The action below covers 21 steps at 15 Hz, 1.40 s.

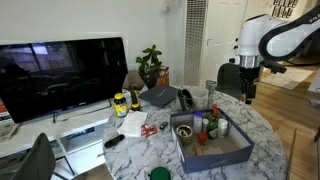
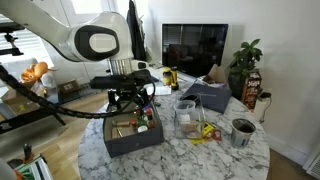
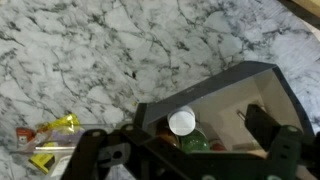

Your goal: Move the white bottle from the box to the table

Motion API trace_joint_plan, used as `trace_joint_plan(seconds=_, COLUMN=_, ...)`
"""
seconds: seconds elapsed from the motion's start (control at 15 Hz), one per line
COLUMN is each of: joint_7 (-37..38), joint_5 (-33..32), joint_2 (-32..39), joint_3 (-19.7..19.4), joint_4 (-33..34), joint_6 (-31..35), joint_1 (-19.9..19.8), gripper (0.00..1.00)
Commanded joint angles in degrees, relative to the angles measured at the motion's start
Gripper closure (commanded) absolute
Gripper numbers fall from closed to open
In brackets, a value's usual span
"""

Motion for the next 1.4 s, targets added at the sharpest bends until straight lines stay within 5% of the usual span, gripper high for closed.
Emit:
trace_joint_plan(seconds=0.0, joint_7=-13.4, joint_5=7.3, joint_2=2.2, joint_3=-5.0, joint_4=-1.6, joint_6=7.0, joint_1=2.8, gripper=0.00)
trace_joint_plan(seconds=0.2, joint_7=-19.5, joint_5=12.0, joint_2=5.0, joint_3=-5.9, joint_4=-2.1, joint_6=11.7, joint_1=3.2, gripper=0.00)
trace_joint_plan(seconds=0.6, joint_7=-15.5, joint_5=15.9, joint_2=14.8, joint_3=-3.2, joint_4=-3.2, joint_6=28.8, joint_1=3.2, gripper=0.00)
trace_joint_plan(seconds=0.93, joint_7=-10.4, joint_5=12.6, joint_2=23.9, joint_3=-0.1, joint_4=-1.4, joint_6=37.0, joint_1=1.4, gripper=0.00)
trace_joint_plan(seconds=1.33, joint_7=-4.7, joint_5=5.0, joint_2=27.8, joint_3=2.0, joint_4=-0.8, joint_6=38.6, joint_1=0.5, gripper=0.00)
